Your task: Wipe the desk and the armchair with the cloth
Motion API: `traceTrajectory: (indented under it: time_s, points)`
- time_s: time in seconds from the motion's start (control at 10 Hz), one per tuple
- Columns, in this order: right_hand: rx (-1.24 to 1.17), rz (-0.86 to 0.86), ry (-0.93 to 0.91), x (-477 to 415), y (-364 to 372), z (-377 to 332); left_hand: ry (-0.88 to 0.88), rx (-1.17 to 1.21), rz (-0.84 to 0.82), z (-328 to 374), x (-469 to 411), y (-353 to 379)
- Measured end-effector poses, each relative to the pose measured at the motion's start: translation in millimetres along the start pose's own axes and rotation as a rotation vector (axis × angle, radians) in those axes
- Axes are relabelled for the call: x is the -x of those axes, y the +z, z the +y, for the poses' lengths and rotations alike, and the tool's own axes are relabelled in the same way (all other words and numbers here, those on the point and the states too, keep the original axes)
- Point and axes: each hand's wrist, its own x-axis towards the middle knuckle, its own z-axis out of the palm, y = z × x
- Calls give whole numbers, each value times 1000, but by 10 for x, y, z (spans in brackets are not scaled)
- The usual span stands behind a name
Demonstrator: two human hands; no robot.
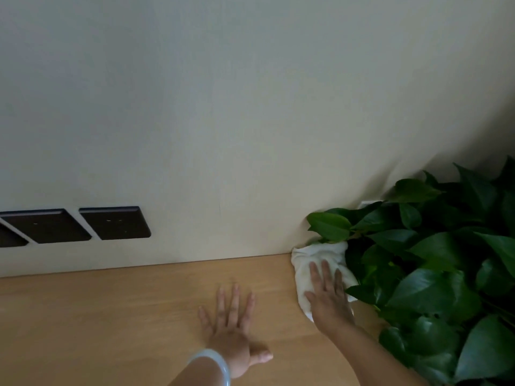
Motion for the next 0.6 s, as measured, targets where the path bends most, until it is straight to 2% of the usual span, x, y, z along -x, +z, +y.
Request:
traceTrajectory:
  time_s: [0.2, 0.4, 0.6]
  points:
    - [-87, -13, 106, 51, -110, -61, -3, 7, 16, -15, -23, 44]
    - [-26, -35, 193, 496, -13, -285, 38, 41, 60, -47, -8, 80]
    - [-116, -40, 124, 1129, 135, -664, 120, 48, 55, -420, 319, -102]
